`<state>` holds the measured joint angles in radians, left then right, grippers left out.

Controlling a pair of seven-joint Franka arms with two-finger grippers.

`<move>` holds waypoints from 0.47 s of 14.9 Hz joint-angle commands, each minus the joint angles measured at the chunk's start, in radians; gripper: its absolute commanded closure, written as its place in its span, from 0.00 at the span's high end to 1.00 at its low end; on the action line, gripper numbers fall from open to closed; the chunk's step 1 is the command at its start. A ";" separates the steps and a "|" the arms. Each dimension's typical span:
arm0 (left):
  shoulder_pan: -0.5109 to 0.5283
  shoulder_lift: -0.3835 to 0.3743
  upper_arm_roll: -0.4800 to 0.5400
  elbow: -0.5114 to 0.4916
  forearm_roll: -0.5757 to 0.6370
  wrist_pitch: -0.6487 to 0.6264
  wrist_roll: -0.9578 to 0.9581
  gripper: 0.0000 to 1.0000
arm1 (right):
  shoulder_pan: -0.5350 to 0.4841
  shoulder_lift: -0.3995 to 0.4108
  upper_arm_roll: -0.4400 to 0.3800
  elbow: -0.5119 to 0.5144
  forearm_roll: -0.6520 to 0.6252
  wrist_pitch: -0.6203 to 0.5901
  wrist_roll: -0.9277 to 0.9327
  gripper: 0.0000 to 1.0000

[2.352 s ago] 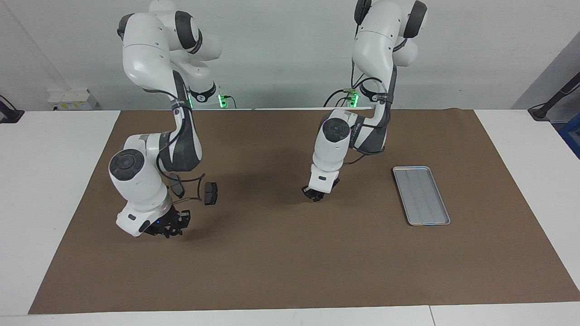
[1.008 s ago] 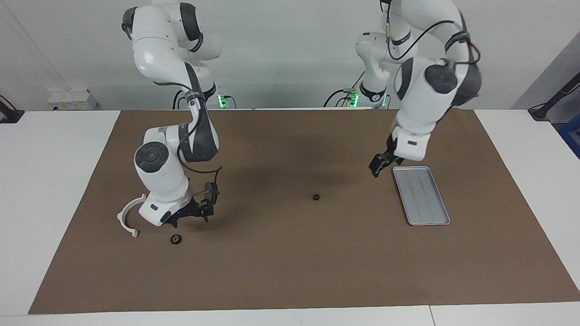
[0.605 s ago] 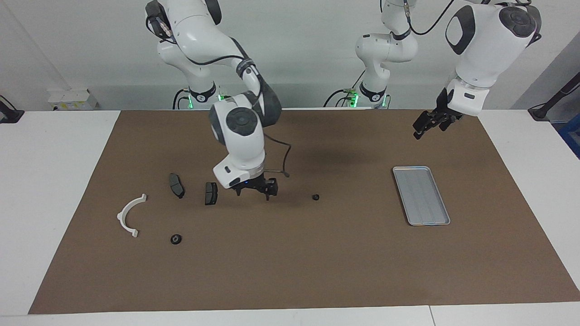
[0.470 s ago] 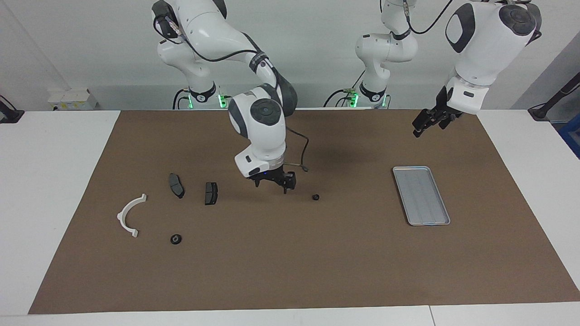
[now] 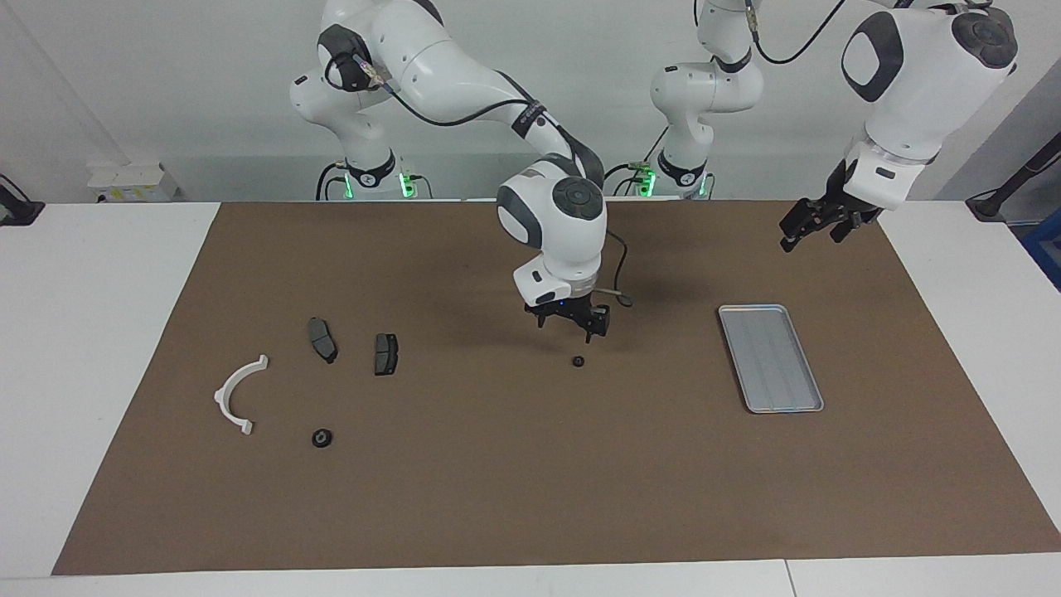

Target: Place bearing gear from tray to pile

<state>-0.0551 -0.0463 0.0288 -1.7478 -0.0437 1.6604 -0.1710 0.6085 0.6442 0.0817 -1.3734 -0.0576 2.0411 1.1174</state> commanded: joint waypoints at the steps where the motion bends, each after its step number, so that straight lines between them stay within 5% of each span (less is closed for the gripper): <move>1: 0.023 0.003 -0.021 0.019 0.011 0.000 0.015 1.00 | -0.001 0.077 -0.003 0.097 -0.018 0.002 0.018 1.00; 7: 0.023 0.049 -0.044 0.062 0.018 -0.022 0.022 1.00 | 0.016 0.150 -0.008 0.154 -0.021 0.001 0.018 1.00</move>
<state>-0.0458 -0.0255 0.0157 -1.7192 -0.0437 1.6584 -0.1608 0.6110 0.7535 0.0750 -1.2706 -0.0615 2.0464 1.1187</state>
